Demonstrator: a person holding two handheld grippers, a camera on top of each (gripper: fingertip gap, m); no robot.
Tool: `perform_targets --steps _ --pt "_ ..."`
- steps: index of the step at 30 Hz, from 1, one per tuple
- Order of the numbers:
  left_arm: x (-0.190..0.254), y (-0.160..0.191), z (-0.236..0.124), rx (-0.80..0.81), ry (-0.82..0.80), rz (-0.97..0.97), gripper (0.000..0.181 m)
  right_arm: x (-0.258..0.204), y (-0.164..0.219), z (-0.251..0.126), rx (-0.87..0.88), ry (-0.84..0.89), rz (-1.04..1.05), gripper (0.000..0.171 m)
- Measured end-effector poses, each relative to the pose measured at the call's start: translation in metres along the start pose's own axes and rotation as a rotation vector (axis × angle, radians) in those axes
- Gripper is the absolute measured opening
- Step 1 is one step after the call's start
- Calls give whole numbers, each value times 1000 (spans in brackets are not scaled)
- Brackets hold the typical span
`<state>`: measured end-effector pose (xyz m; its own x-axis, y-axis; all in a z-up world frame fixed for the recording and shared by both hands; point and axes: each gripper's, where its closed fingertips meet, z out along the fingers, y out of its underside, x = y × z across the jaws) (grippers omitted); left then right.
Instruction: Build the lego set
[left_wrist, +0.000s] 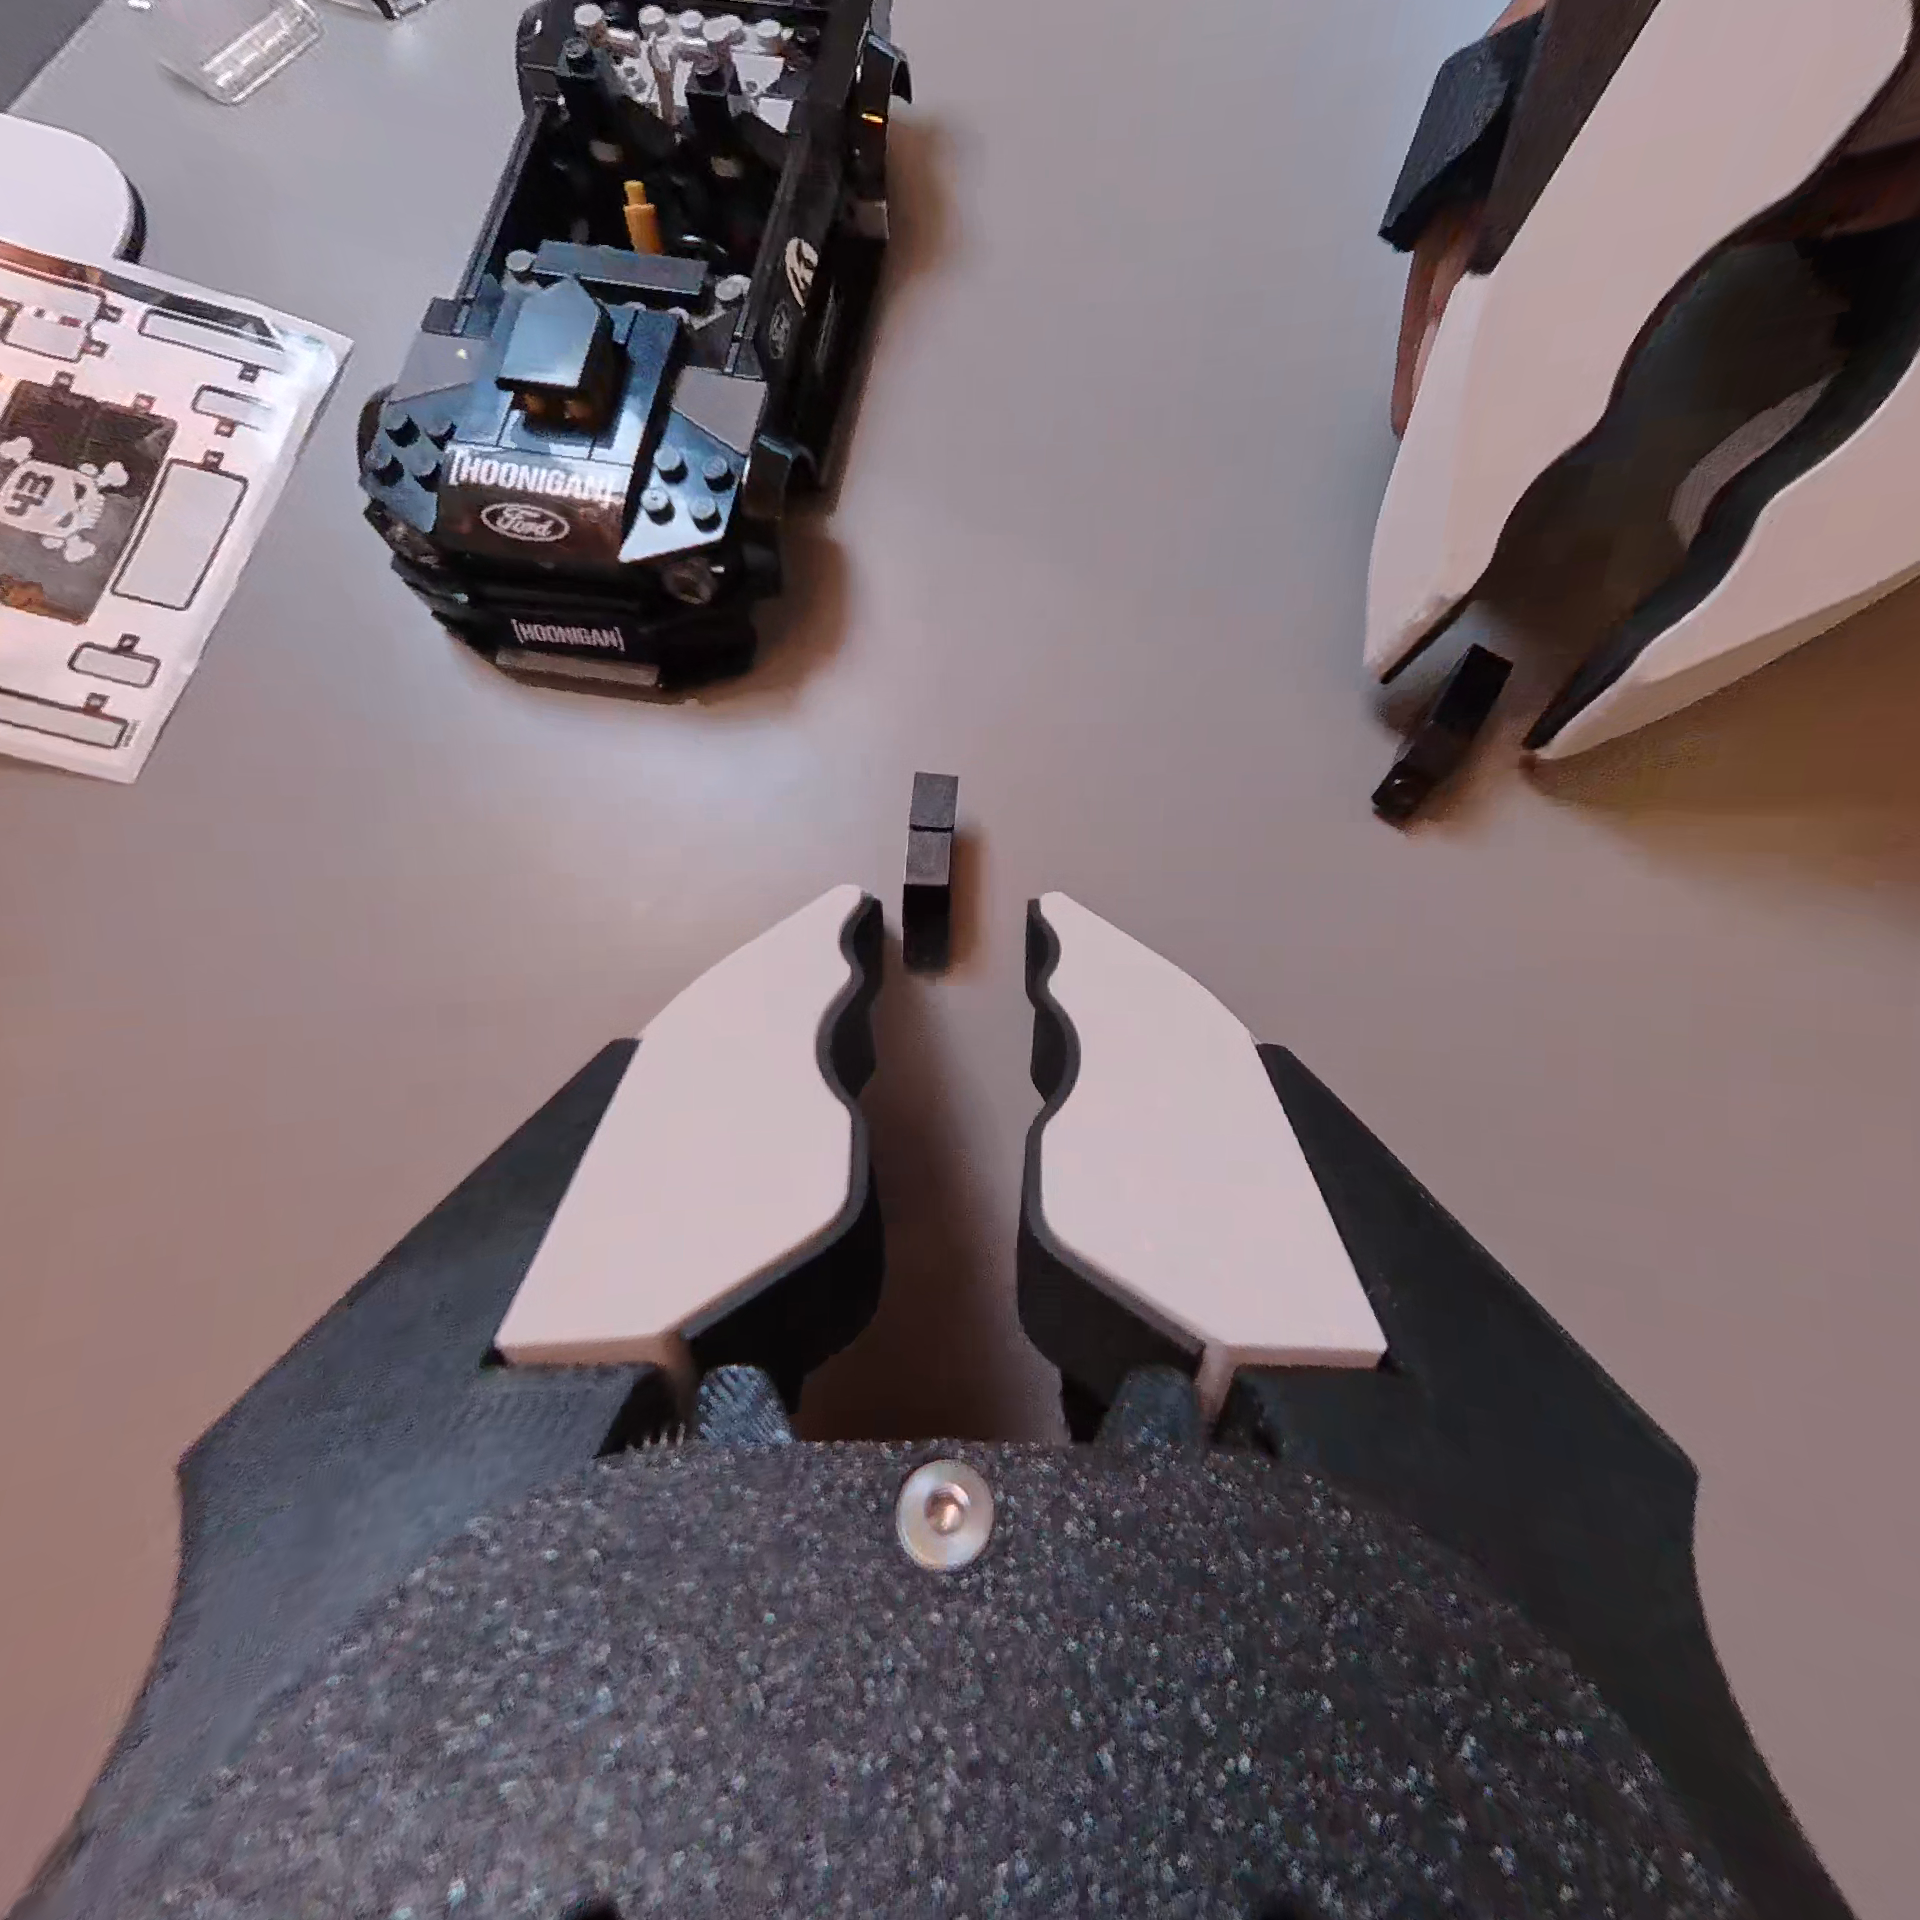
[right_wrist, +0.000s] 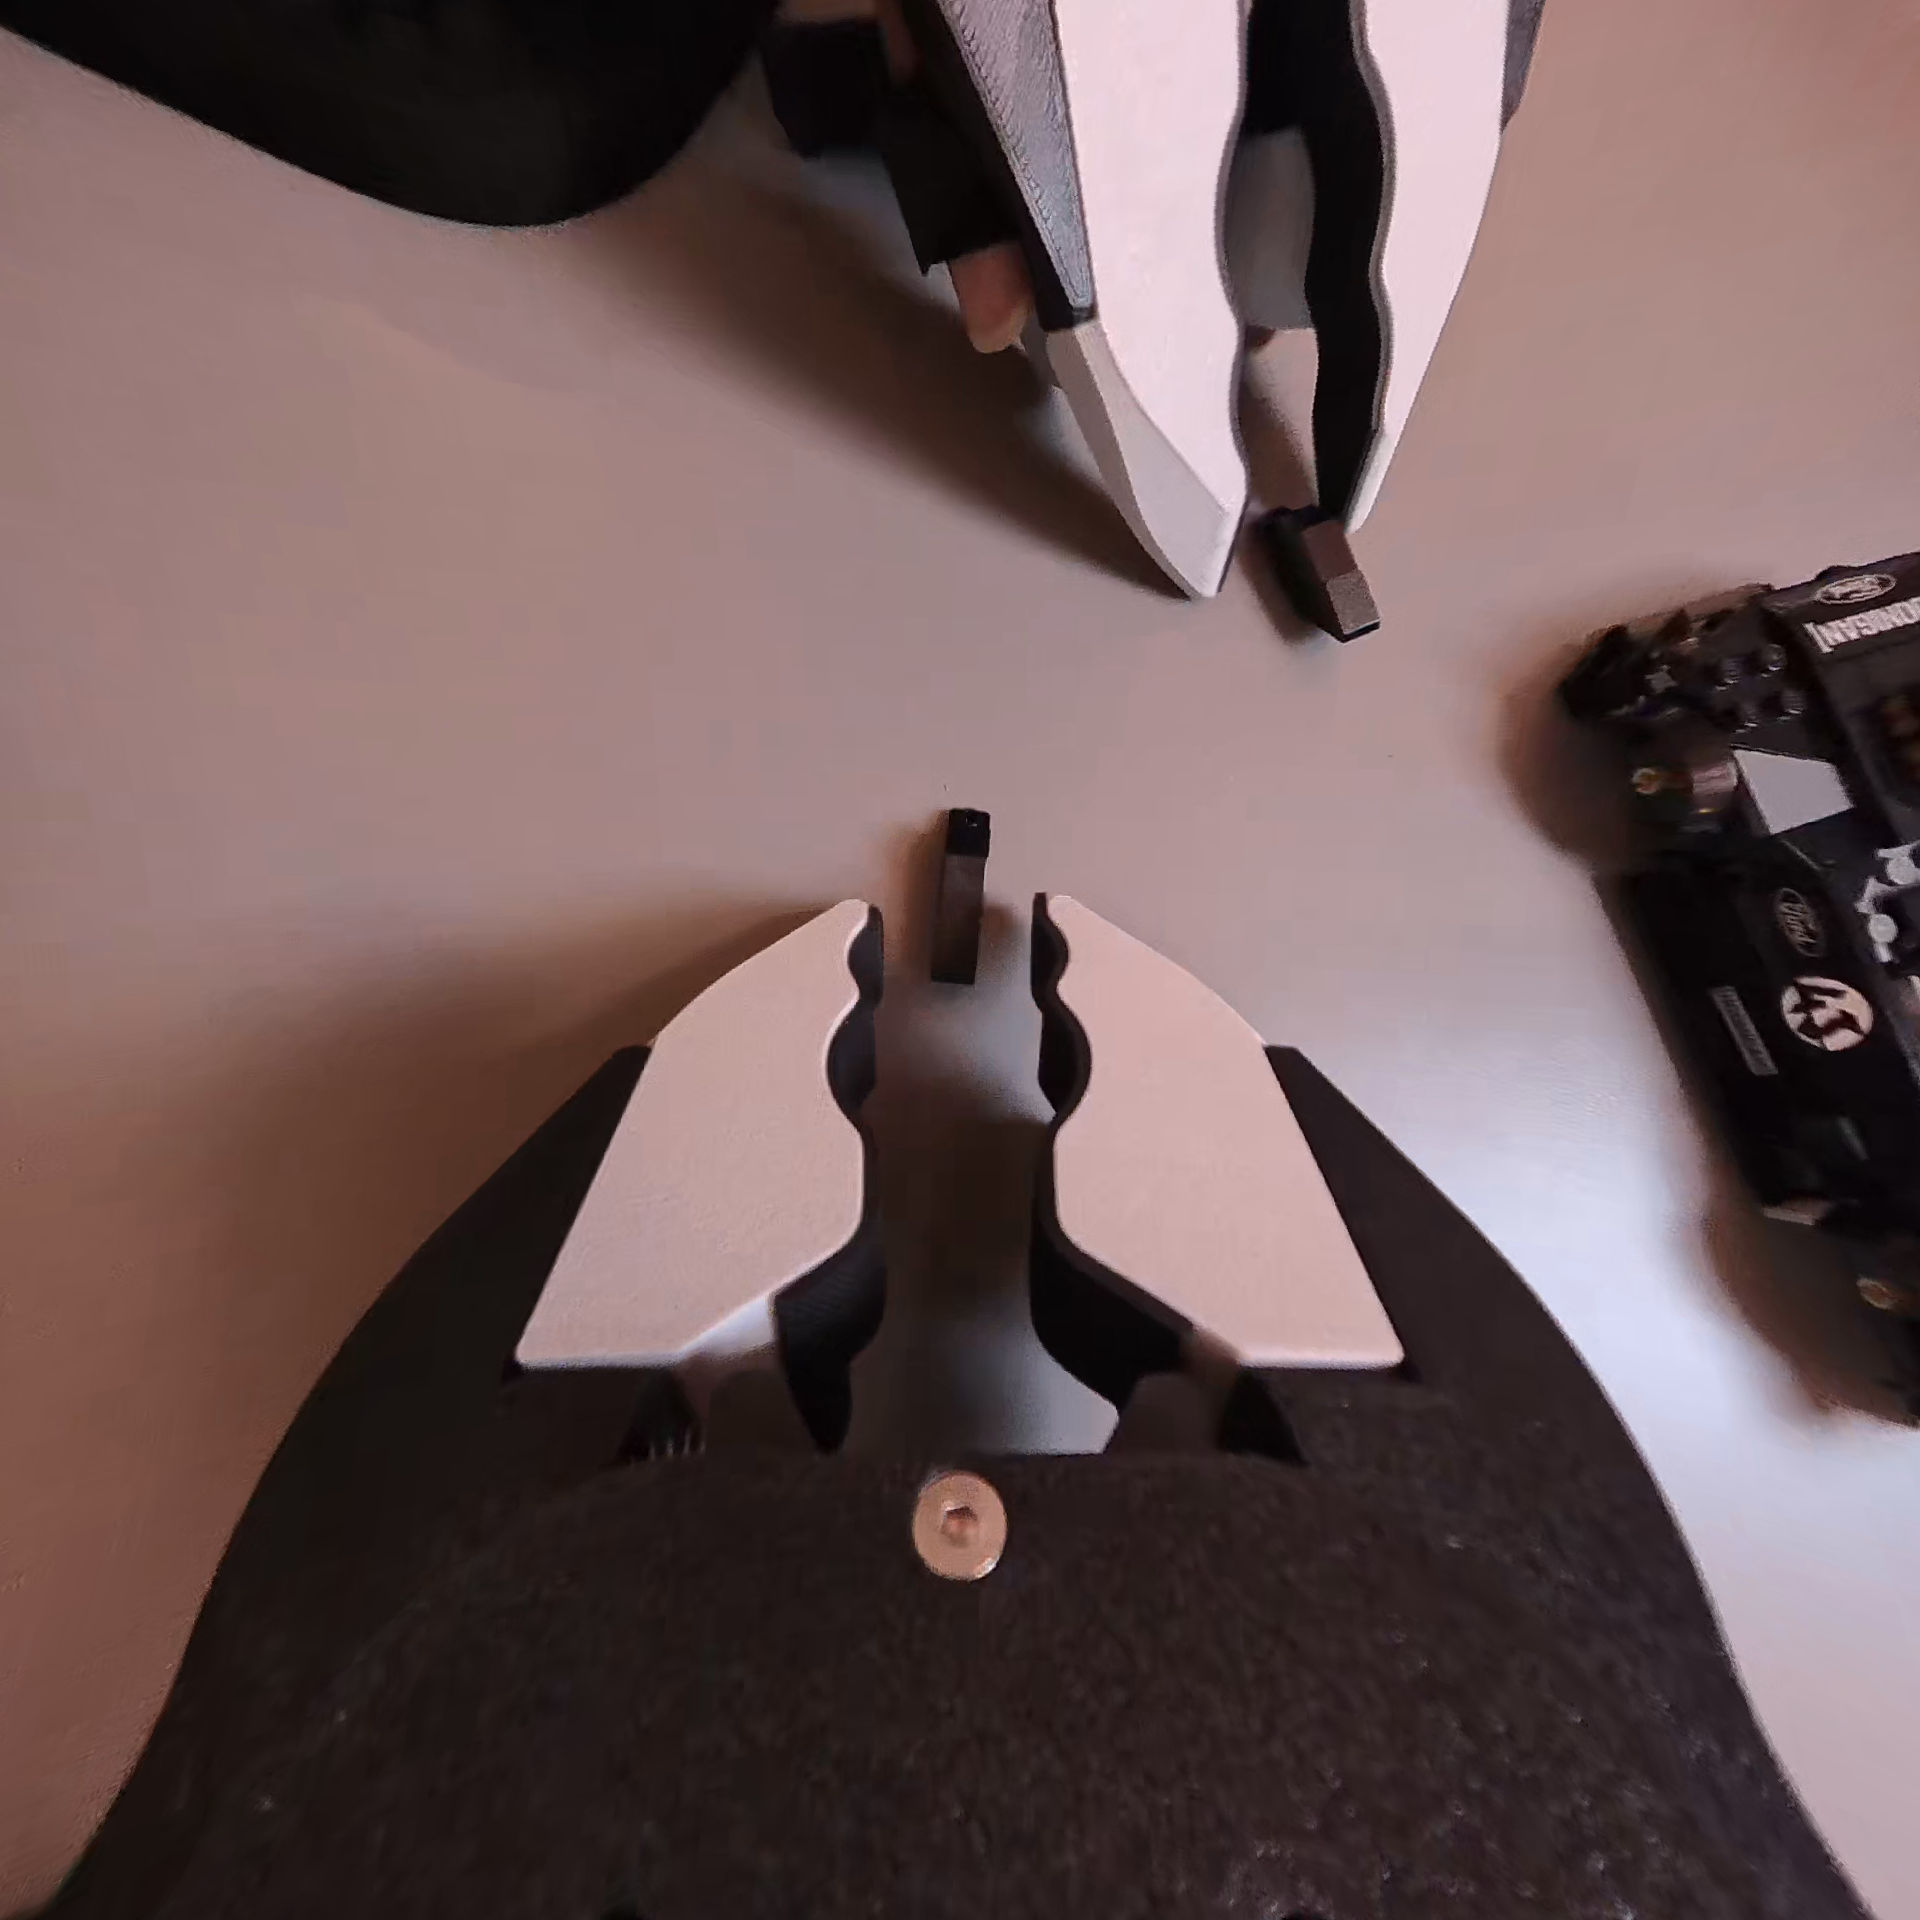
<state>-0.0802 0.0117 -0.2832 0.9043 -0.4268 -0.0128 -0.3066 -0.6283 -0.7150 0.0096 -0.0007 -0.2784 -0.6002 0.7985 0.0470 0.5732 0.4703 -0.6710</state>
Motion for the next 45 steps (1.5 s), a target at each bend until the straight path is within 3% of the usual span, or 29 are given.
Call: perform_targets --steps 4,6,16,21,26,35,45 --pt "1 -2 2 -13 -5 37 14 0 -5 5 -17 15 -8 23" --pt "-1 0 0 -17 -18 45 11 2 -2 5 -48 38 -32 9" --pt "-10 15 -16 -9 -56 27 20 1 20 -13 -85 24 -3 13" --pt "-10 15 -16 1 -55 9 21 6 6 -15 -12 53 6 17" --pt "-10 15 -16 8 -62 7 20 5 13 -11 -69 69 -17 0" --pt "-9 16 -17 7 -61 8 22 5 18 -10 -104 73 -24 1" --pt "-6 15 -17 6 -39 5 26 5 4 -9 -68 61 -54 21"
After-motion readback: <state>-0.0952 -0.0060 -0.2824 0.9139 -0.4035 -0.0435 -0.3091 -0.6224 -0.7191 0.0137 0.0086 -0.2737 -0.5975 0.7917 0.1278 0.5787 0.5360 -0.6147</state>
